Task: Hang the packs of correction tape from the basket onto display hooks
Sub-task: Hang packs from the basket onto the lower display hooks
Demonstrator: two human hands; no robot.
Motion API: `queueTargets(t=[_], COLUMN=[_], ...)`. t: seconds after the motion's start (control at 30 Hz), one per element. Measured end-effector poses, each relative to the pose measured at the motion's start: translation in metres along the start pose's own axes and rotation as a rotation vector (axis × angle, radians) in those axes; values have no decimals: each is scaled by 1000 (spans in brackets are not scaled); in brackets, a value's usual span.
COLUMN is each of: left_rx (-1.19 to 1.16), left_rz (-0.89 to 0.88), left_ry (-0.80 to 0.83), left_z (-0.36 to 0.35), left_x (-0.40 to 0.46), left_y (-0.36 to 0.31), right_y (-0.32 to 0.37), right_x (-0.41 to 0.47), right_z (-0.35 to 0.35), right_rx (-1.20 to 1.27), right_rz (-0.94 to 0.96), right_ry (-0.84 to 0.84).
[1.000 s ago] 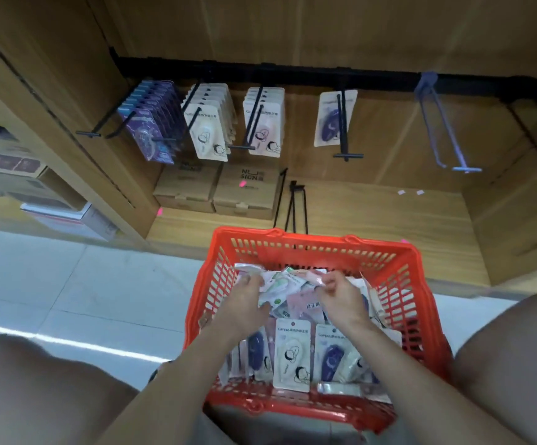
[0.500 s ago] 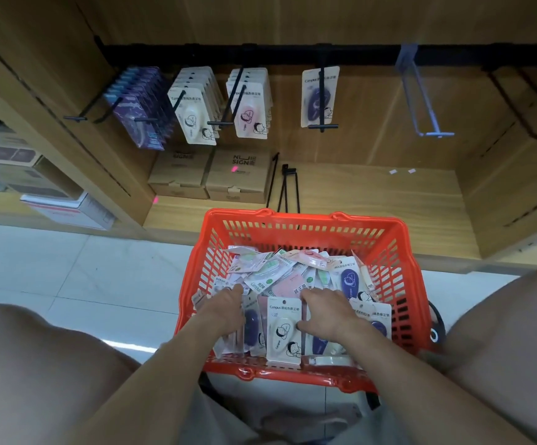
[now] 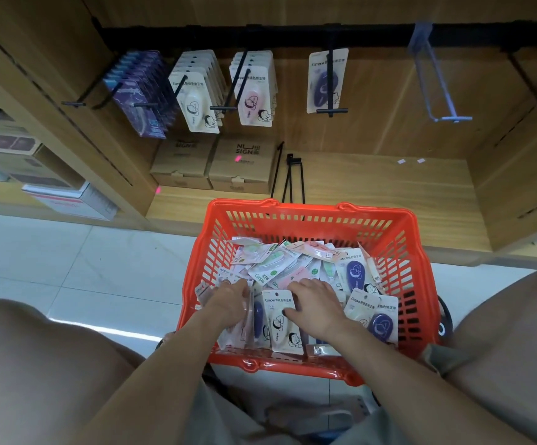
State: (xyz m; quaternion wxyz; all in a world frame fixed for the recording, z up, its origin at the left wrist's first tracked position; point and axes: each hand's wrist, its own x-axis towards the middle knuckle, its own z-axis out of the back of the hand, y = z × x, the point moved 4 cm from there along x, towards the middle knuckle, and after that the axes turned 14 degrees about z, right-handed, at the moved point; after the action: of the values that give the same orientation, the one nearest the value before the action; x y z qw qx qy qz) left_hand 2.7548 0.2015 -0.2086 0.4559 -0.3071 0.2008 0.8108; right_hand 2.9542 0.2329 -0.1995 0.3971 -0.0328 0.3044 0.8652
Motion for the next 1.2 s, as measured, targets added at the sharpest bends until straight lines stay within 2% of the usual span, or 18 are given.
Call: queueTargets(t=[0.2,0.4,0.53,0.7,0.83,1.03,1.2], left_rx=[-127,-135,-88,53,-60,-171,-186], left_rz=[-42,-101,-113,-176,-198,-182,-177], left_ry=[56,215,187,199,268,249,265], left_z=[-10,-12,-2,0,2,3,2], left_x=[12,16,23,23,22,19,19], left_y=[0,-5,-6,-12,-9,-12,-13], right_y=[8,-2,-19,-20,-21,-28,-30], right_x=[1,4,4,4,3,1,0], right_z=[-1,14,20,23,23,21,22], right_rx=[-46,68,136,225,300,529,552], right_rz=[5,-158,-280,-303,-309,-360,-359], right_ry=[-47,-143,-191,-197,-199,-206,-203])
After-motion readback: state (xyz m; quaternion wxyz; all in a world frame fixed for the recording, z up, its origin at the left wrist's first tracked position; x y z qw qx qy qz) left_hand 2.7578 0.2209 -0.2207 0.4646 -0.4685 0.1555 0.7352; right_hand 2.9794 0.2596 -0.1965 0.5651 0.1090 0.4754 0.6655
